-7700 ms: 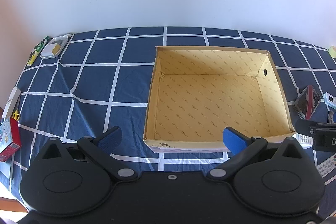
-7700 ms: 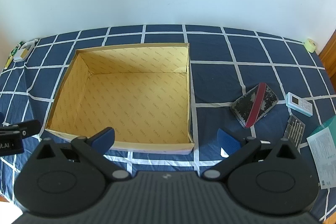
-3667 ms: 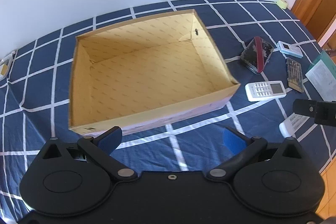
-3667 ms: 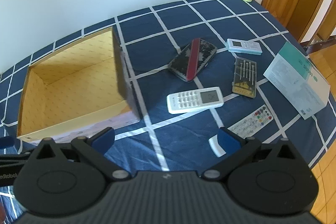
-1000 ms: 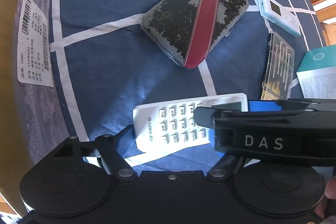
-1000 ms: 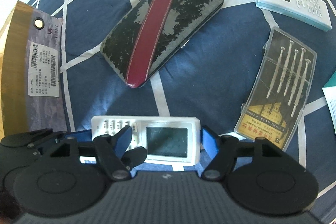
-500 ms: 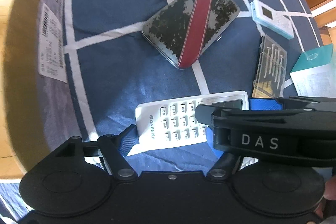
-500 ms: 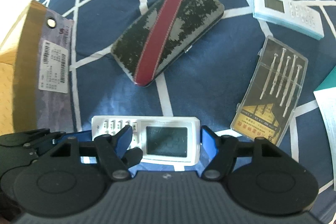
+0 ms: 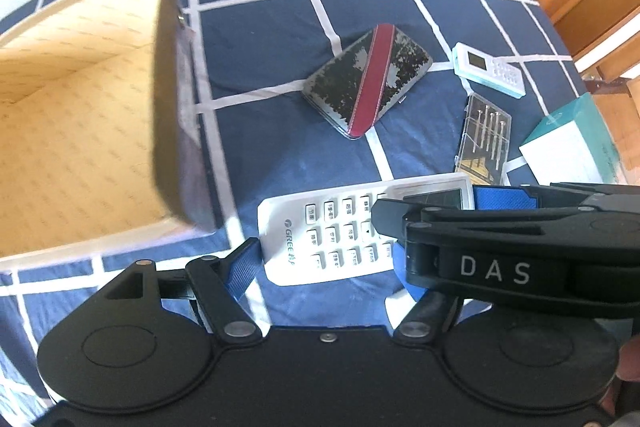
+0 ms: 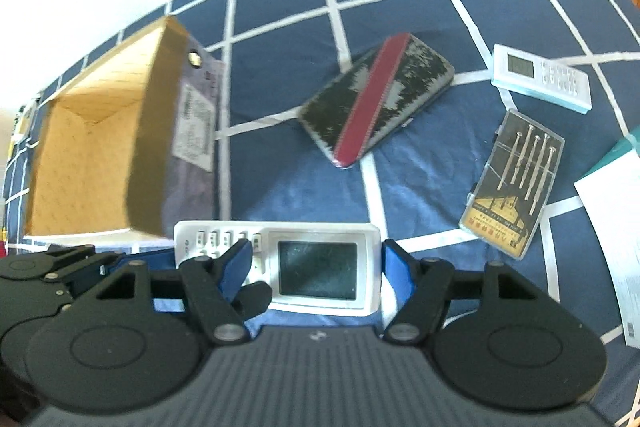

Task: Organize objects
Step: 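Carry the white phone with the right gripper over the cardboard box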

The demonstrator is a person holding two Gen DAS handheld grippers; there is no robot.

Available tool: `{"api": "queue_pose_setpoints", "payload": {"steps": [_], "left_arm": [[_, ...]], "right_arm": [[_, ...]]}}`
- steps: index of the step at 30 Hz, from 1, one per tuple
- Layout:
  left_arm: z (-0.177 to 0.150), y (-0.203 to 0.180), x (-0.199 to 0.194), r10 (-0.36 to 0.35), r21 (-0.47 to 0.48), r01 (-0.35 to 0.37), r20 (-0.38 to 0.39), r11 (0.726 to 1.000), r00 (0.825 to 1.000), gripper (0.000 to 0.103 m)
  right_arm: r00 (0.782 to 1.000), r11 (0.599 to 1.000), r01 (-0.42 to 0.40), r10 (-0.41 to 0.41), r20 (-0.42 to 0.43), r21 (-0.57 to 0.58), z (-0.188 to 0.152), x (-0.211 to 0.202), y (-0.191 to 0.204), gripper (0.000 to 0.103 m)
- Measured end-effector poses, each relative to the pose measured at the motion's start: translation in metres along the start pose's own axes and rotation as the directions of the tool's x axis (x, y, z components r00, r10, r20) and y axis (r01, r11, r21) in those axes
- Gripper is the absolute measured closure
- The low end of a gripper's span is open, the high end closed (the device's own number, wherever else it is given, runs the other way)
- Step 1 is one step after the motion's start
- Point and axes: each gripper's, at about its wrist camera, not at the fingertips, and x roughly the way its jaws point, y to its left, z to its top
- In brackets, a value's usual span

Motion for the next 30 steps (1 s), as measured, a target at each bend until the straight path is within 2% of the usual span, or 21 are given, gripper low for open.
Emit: {"api": "queue_pose_setpoints", "payload": {"steps": [14, 30], "left_arm": [[-0.038, 0.053, -0.064, 0.044, -0.015, -0.043, 0.088, 0.999, 0.995, 0.033], [-0.05, 0.148, -0.101, 0.1, -0.064, -0.093, 0.131, 0.994, 0.986, 0.033]], "right_arm": [[0.996, 0.998, -0.037, 0.041, 0.076, -0.06, -0.032, -0.033, 0.078, 0.033], [0.99, 0.989, -0.084, 0.097, 0.098, -0.123, -0.03, -0.013, 0.182, 0.033]]}}
